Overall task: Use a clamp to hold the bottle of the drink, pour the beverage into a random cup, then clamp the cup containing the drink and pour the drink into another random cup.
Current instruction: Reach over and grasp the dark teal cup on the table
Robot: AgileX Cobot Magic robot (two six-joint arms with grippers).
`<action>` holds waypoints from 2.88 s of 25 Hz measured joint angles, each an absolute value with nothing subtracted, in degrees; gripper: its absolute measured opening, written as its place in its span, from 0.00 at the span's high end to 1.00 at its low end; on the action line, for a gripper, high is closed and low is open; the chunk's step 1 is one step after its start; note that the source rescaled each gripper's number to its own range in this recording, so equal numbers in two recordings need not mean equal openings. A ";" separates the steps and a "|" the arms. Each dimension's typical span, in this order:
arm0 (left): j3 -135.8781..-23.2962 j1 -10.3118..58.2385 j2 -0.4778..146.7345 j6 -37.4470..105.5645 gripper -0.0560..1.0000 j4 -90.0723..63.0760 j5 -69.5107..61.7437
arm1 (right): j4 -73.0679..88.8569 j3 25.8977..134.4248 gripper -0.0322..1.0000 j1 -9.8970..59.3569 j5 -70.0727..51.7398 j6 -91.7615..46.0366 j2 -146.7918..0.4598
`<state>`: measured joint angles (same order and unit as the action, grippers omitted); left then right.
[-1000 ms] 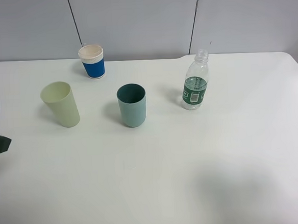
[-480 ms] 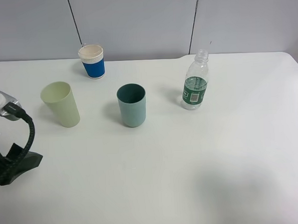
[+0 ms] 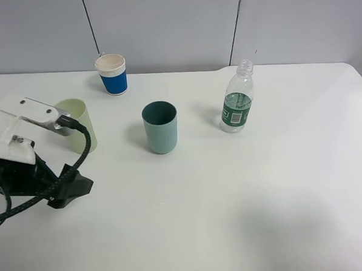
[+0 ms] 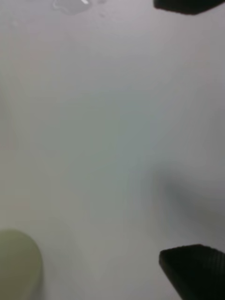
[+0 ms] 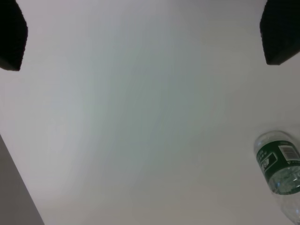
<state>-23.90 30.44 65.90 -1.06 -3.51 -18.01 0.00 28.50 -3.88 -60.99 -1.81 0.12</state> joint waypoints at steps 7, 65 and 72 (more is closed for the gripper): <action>-23.90 35.84 74.82 -1.06 0.00 -4.00 -6.26 | 0.00 28.50 0.01 -3.88 -60.99 -1.81 0.12; -32.58 50.49 119.38 2.86 0.00 -21.75 58.94 | 0.00 28.50 0.01 -3.88 -60.99 -1.81 0.12; -34.51 50.49 119.44 1.88 0.00 -21.69 61.26 | 0.00 28.50 0.01 -3.88 -60.99 -1.81 0.12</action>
<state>-34.51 50.49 119.44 1.88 -21.69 61.26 0.00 28.50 -3.88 -60.99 -1.81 0.12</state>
